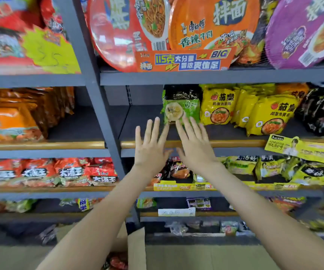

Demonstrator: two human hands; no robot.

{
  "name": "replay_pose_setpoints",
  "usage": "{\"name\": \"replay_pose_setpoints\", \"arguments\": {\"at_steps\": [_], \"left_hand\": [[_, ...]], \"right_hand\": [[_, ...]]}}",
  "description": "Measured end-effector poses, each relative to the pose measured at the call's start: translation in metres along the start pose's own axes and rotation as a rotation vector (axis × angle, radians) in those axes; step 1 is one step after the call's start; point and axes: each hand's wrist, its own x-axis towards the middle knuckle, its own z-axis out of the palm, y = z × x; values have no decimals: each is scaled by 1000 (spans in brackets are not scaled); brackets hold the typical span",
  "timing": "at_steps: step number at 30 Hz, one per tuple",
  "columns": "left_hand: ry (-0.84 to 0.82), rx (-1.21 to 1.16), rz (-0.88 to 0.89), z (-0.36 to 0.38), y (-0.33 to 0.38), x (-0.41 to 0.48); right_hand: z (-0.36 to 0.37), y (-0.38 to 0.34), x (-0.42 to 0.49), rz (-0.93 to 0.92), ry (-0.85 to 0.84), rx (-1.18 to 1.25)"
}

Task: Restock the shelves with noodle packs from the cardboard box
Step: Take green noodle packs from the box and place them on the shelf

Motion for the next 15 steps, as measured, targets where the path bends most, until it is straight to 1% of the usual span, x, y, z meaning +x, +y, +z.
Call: {"name": "replay_pose_setpoints", "arguments": {"at_steps": [3, 5, 7, 11, 15], "left_hand": [[-37, -102, -8, -8, 0, -64], [-88, -175, -4, -12, -6, -109], [-216, -222, -29, -12, -15, -156], [-389, -217, -150, 3, -52, -249], [-507, -237, -257, 27, -97, -328]], "right_hand": [[-2, -37, -45, -53, 50, 54], [3, -62, -72, -112, 31, 72], [16, -90, -97, -164, -26, 120], [43, -154, -136, -260, -151, 204], [77, -214, -164, -341, -296, 291]]}}
